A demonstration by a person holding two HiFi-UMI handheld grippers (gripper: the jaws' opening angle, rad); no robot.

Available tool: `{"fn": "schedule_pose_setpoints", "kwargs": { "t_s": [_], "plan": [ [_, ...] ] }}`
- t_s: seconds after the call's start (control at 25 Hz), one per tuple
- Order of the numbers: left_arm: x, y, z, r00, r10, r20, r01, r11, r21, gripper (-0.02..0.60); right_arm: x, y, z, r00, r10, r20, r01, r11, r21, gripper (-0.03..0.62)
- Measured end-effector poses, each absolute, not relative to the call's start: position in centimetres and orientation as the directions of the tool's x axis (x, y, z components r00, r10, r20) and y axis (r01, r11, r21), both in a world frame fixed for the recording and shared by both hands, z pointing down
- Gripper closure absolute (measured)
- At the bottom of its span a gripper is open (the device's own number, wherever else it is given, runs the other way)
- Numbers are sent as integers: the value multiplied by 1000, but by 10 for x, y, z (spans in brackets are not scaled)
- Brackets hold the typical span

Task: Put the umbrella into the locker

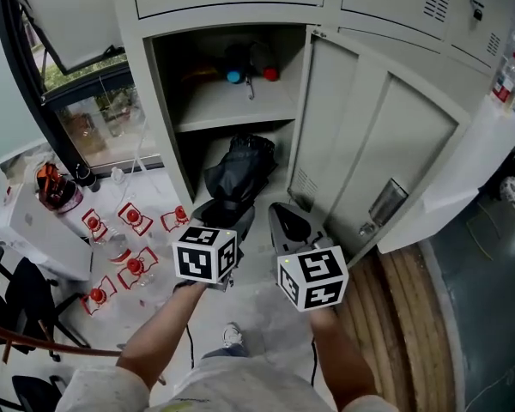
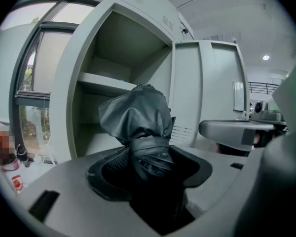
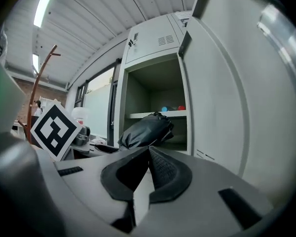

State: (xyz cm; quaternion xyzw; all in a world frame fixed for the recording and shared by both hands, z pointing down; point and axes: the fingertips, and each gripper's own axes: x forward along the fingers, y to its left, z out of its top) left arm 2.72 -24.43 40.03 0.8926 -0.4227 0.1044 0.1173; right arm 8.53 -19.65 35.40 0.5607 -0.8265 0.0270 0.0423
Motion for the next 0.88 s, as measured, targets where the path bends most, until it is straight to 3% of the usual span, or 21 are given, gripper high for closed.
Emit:
{"fn": "schedule_pose_setpoints", "kwargs": {
  "t_s": [0.4, 0.88],
  "plan": [
    [29, -300, 412, 654, -672, 348, -725, -688, 36, 328, 64, -259, 354, -331, -936, 118, -942, 335, 14, 591],
    [32, -336, 416, 712, -603, 359, -662, -748, 57, 328, 45, -296, 351, -271, -953, 136, -958, 280, 54, 591]
  ]
}}
